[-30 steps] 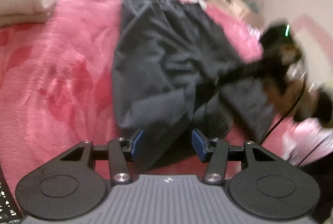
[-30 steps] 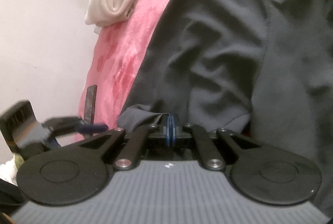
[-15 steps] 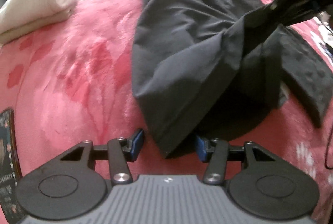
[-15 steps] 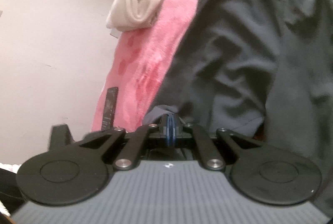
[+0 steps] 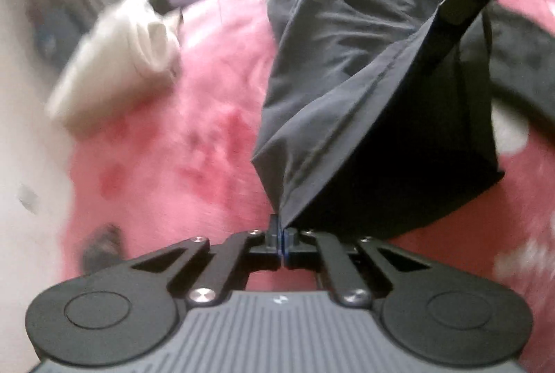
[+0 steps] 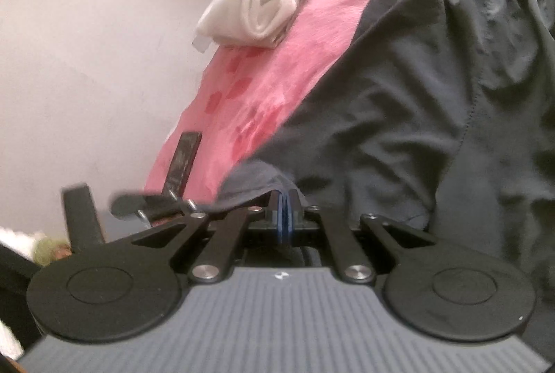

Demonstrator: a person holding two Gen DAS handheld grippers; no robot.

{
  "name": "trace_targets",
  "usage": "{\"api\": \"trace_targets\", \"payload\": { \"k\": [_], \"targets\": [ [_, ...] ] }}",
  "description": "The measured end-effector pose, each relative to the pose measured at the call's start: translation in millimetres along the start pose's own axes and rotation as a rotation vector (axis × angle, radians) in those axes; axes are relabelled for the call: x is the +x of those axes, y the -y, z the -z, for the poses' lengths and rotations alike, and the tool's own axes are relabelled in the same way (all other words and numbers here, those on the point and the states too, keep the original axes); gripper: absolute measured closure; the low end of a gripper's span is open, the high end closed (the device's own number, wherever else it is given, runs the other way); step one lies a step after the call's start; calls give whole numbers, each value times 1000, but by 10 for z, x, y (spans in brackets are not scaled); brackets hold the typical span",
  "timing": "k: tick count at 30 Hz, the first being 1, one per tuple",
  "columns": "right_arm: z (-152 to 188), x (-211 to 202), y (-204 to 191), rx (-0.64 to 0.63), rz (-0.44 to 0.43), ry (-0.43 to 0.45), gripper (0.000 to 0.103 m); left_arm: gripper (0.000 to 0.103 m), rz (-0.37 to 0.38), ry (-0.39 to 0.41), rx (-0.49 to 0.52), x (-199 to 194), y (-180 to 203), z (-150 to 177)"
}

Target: Fold clothes

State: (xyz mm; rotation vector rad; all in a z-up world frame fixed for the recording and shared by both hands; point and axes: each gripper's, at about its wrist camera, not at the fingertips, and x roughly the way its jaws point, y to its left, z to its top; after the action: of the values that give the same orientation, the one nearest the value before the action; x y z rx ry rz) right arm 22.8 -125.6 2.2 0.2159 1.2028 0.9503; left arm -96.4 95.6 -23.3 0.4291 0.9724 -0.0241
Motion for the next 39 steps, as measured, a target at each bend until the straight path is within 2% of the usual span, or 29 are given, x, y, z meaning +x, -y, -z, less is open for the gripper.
{"api": "trace_targets", "payload": {
  "k": [4,8,11,14,19,24,25,28,31,32,34,39],
  "targets": [
    [82,13,-181,-119,51,-64,102,101,-95,2,113,-71,12,46],
    [184,76,-319,-221,122,-128,102,101,-156,-42,125,93,16,105],
    [225,74,-349,-243,146,-150,102,101,-143,-77,80,213,-33,134],
    [234,38,-333,-236,147,-149,102,100,-159,-83,76,251,-48,183],
    [244,76,-261,-216,157,-150,101,95,-139,-83,16,287,-127,237],
    [435,161,-326,-341,214,-144,98,97,-116,-67,-38,328,-196,241],
    [491,190,-348,-373,221,-150,96,97,-110,-69,-46,332,-206,240],
    [690,327,-437,-468,234,-169,75,97,-103,-76,-63,353,-216,237],
    [897,509,-616,-611,248,-170,67,97,-104,-77,-65,376,-214,228],
    [970,578,-691,-672,261,-169,61,97,-104,-78,-67,390,-222,228],
    [1086,676,-829,-782,290,-152,59,96,-104,-78,-70,379,-220,229],
    [1241,790,-1080,-955,274,-101,53,96,-92,-80,-89,397,-265,223]
  ]
}}
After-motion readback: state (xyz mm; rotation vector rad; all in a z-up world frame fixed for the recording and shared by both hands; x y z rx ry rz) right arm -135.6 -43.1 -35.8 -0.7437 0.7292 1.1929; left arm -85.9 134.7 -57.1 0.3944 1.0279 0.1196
